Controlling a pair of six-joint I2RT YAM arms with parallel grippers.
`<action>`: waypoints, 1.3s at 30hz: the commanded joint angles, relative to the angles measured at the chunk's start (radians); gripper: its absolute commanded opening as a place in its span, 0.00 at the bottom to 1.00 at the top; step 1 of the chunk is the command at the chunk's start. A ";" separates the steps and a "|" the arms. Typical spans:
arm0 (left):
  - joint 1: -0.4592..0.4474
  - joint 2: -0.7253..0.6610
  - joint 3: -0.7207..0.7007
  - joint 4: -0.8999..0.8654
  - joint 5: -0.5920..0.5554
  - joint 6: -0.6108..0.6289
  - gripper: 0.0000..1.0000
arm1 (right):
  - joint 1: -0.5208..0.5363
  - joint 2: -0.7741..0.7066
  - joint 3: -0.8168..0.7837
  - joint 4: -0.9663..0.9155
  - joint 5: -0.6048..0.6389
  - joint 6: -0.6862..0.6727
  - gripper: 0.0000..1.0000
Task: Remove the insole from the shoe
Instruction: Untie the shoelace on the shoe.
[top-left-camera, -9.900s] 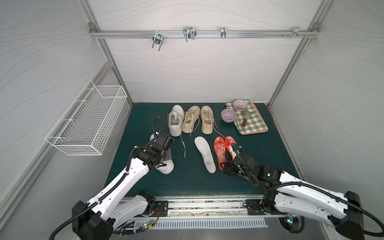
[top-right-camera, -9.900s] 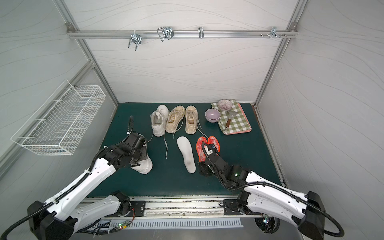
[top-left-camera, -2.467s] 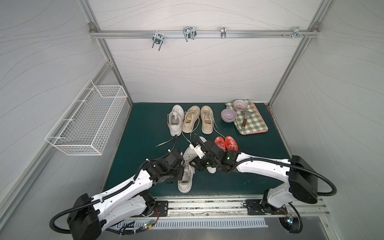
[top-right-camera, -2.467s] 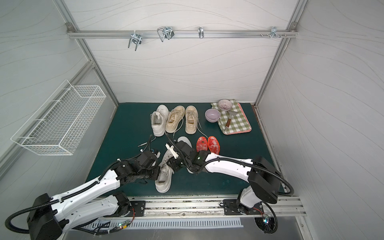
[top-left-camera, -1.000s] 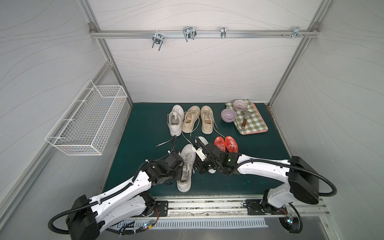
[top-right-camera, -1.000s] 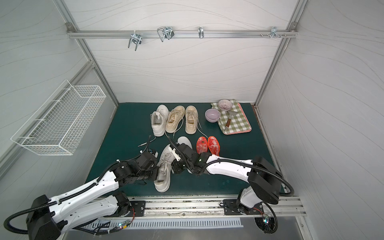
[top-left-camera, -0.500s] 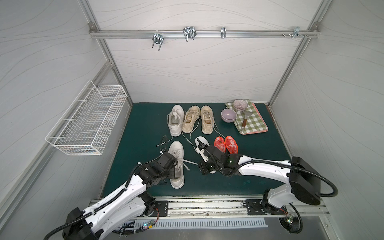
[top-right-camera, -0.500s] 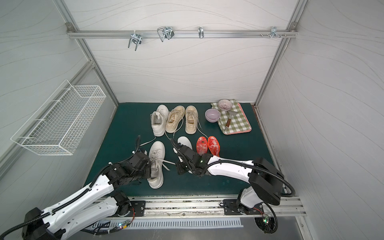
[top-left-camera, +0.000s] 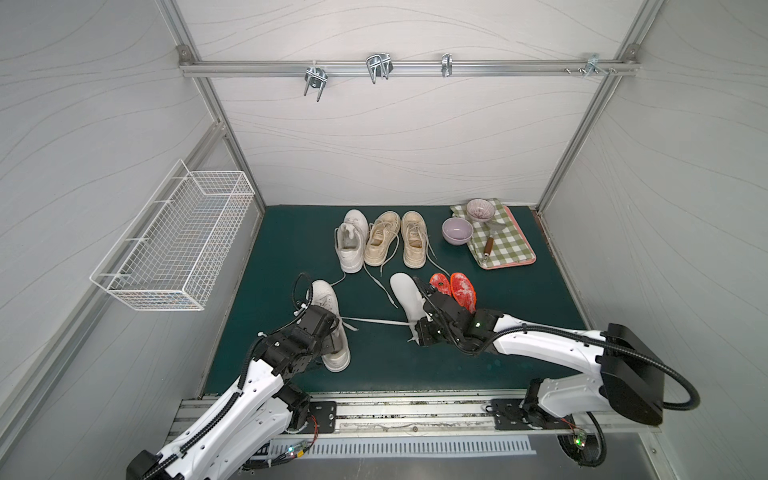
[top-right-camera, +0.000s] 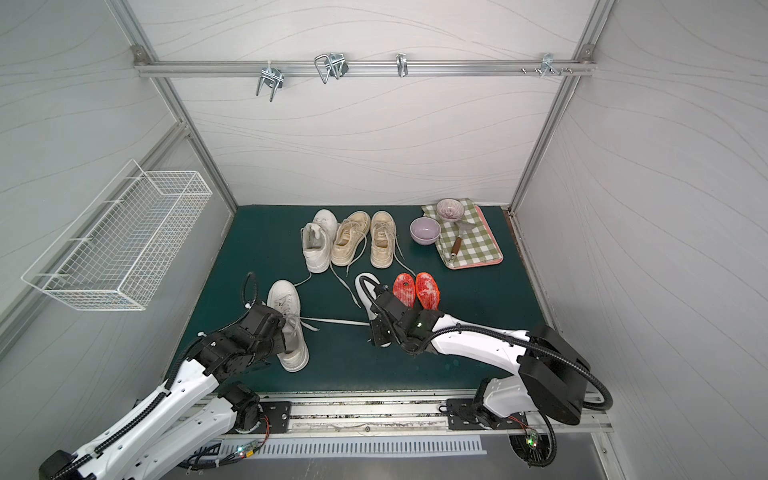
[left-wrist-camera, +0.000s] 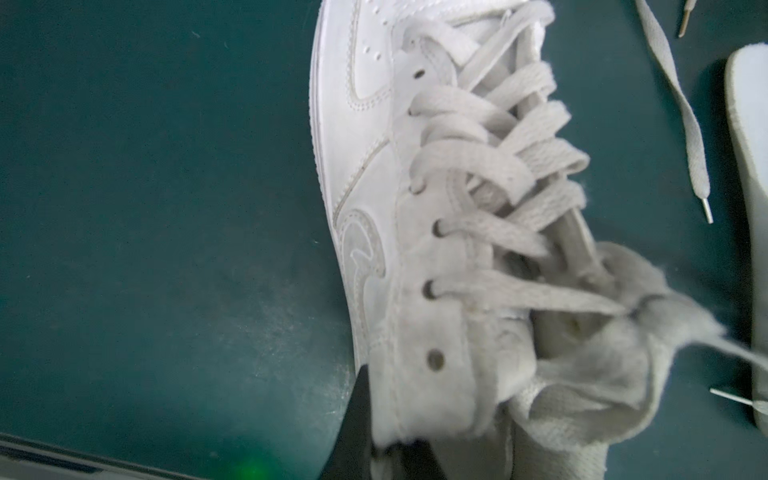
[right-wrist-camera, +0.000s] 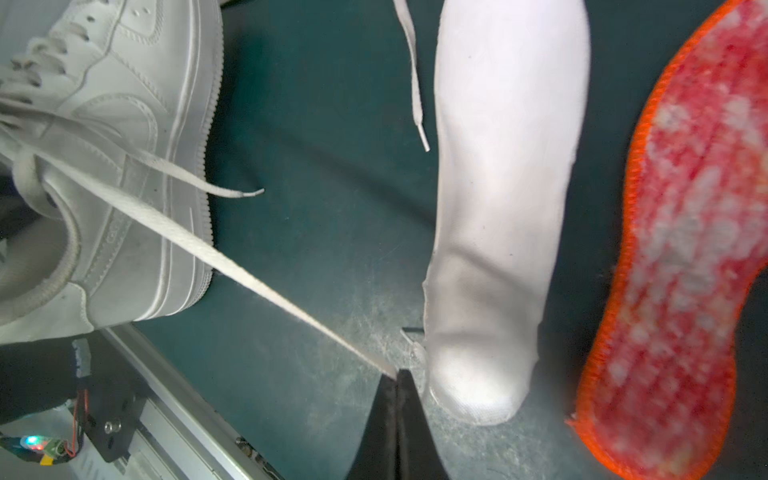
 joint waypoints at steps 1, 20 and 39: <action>0.029 -0.002 0.034 0.067 -0.056 -0.026 0.00 | -0.008 -0.044 -0.016 -0.055 0.069 0.050 0.00; 0.055 0.071 0.004 0.325 0.341 0.149 0.00 | 0.039 -0.064 0.059 0.034 -0.002 -0.058 0.00; -0.100 0.061 -0.013 0.361 0.374 0.189 0.00 | 0.133 0.179 0.157 0.039 -0.182 -0.198 0.17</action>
